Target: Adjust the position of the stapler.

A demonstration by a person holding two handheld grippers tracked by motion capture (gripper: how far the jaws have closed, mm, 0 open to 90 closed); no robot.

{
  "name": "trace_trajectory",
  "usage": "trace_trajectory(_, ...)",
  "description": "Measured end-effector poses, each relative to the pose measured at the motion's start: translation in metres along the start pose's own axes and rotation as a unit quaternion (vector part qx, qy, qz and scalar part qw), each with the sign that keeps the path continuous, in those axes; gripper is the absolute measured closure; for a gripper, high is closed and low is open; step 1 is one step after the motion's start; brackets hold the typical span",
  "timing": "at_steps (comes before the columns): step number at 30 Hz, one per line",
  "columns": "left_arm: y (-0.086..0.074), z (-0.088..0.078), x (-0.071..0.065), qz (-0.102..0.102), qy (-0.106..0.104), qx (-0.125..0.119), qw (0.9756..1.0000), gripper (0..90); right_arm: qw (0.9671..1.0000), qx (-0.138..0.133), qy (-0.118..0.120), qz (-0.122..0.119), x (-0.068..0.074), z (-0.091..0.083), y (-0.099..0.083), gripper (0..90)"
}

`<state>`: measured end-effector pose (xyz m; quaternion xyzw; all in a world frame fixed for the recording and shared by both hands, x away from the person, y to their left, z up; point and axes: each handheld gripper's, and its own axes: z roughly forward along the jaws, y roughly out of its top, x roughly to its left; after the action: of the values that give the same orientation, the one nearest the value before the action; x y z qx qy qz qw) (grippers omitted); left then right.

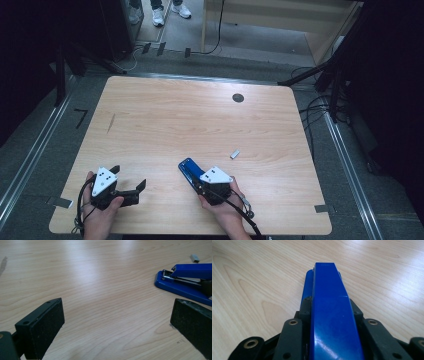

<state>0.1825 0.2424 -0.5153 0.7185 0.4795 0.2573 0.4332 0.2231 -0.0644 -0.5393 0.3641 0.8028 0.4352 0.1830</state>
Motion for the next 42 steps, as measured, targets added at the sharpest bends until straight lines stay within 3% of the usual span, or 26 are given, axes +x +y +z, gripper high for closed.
trace_trajectory(10, 0.001, 0.006, -0.023, 0.017, -0.022, 0.003, 0.9996, 0.0, 0.9998, -0.015, -0.005, 0.009, 0.001, -0.014, -0.012, 65.9)
trace_trajectory(12, 0.002, 0.007, -0.028, 0.025, -0.026, -0.002, 0.9994, 0.0, 0.9993, -0.019, 0.013, 0.03, -0.003, -0.017, -0.011, 50.7)
trace_trajectory(15, 0.004, 0.008, -0.035, 0.028, -0.028, -0.003, 0.9992, 3.3, 0.9986, -0.029, 0.018, 0.039, -0.007, -0.026, -0.01, 40.7)
trace_trajectory(22, 0.005, 0.013, -0.049, 0.03, -0.043, -0.001, 0.9986, 14.8, 0.9983, -0.042, 0.024, 0.031, -0.009, -0.052, -0.013, 37.6)
trace_trajectory(28, 0.006, 0.02, -0.062, 0.034, -0.062, 0.0, 0.9975, 23.0, 0.9967, -0.058, 0.027, 0.05, -0.015, -0.075, -0.024, 38.4)
trace_trajectory(32, 0.007, 0.026, -0.072, 0.039, -0.077, 0.002, 0.9963, 39.0, 0.9964, -0.058, 0.023, 0.057, -0.02, -0.09, -0.037, 41.0)
trace_trajectory(33, 0.007, 0.027, -0.074, 0.039, -0.08, 0.002, 0.996, 39.0, 0.9964, -0.058, 0.023, 0.057, -0.02, -0.09, -0.037, 41.0)
trace_trajectory(37, 0.006, 0.037, -0.085, 0.06, -0.101, 0.008, 0.993, 53.0, 0.9947, -0.069, 0.014, 0.074, -0.026, -0.098, -0.043, 47.3)
trace_trajectory(38, 0.006, 0.041, -0.089, 0.06, -0.111, 0.012, 0.992, 59.7, 0.9945, -0.069, 0.021, 0.077, -0.03, -0.098, -0.045, 49.3)
trace_trajectory(41, 0.006, 0.045, -0.092, 0.058, -0.118, 0.017, 0.9912, 66.4, 0.9943, -0.066, 0.024, 0.081, -0.032, -0.097, -0.047, 52.3)
trace_trajectory(42, 0.007, 0.048, -0.092, 0.055, -0.13, 0.022, 0.9898, 70.0, 0.9943, -0.062, 0.024, 0.083, -0.032, -0.097, -0.048, 54.6)
